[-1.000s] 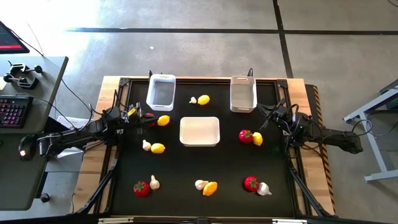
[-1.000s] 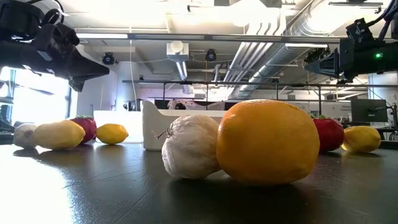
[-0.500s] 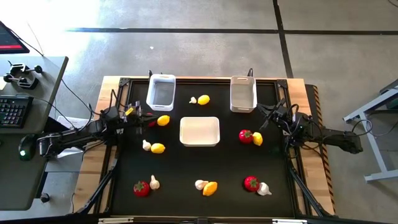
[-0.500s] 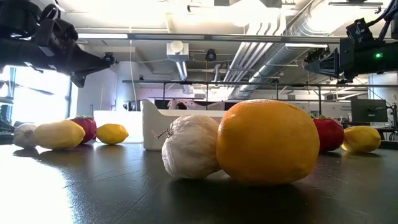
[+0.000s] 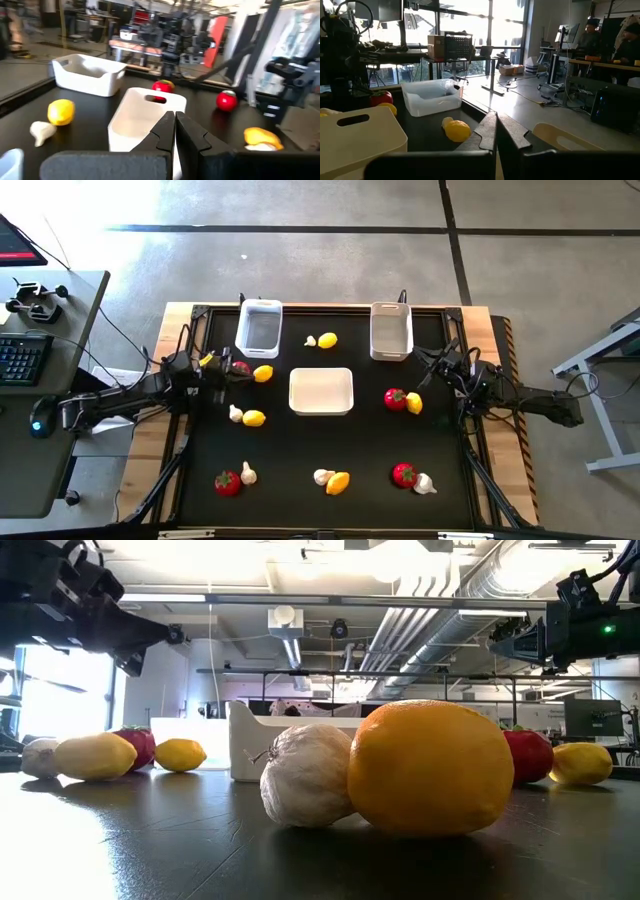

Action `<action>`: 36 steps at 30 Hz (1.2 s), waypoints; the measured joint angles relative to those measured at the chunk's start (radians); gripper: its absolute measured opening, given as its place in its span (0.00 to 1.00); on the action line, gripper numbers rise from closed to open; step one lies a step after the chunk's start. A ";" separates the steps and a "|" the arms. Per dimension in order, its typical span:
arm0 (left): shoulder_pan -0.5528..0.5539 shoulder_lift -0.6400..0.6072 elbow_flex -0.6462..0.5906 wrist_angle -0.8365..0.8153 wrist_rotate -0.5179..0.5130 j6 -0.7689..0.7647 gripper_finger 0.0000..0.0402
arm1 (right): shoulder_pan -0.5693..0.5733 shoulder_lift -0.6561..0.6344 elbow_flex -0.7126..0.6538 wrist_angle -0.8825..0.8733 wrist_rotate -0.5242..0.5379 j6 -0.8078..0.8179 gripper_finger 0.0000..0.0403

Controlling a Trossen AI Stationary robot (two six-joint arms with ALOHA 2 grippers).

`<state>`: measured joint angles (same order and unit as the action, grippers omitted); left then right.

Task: Sort produce into baskets
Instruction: Put the white garlic into the transparent bin

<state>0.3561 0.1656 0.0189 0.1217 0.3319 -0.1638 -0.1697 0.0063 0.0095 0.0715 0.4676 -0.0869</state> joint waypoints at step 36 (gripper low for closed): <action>0.133 0.790 0.463 0.033 -0.073 0.308 0.00 | 0.000 0.000 0.000 0.000 0.000 0.000 0.00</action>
<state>0.4888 0.9557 0.4815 0.1543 0.2585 0.1442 -0.1696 0.0063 0.0093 0.0715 0.4675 -0.0869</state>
